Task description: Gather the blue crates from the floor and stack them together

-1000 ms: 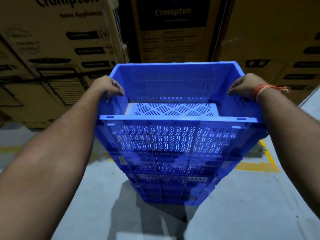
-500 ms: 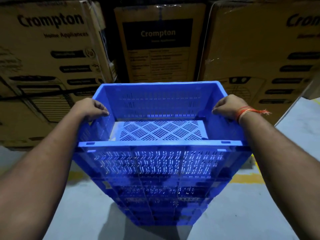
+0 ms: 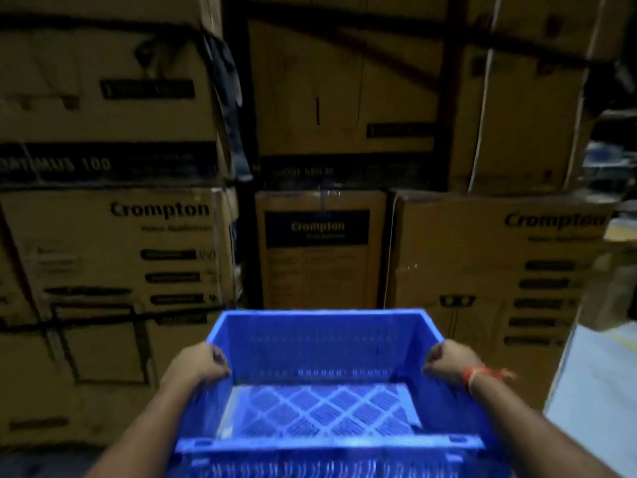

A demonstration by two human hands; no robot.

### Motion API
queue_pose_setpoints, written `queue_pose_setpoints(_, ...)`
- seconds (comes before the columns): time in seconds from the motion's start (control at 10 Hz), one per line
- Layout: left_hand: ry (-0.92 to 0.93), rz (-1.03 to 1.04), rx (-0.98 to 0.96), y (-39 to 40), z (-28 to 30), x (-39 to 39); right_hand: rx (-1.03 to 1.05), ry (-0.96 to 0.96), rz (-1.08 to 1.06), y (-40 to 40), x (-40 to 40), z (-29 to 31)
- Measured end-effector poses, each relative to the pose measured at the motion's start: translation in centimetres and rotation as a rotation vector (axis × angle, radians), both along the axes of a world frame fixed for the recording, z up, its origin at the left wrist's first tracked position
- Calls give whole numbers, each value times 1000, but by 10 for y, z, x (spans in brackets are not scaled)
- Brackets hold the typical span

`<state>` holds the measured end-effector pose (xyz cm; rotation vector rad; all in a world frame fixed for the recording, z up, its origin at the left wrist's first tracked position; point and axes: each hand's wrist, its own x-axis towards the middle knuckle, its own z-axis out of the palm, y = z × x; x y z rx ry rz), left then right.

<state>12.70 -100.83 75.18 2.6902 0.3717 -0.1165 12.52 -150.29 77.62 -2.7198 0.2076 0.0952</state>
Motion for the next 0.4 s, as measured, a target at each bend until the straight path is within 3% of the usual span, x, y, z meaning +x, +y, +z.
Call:
queue_pose_setpoints(0.3, 24, 2, 30, -6, 0, 1, 1, 12, -14, 2, 1, 0)
queue_pose_setpoints(0.4, -23, 28, 42, -4, 18, 15, 16, -65, -5, -8, 19, 7)
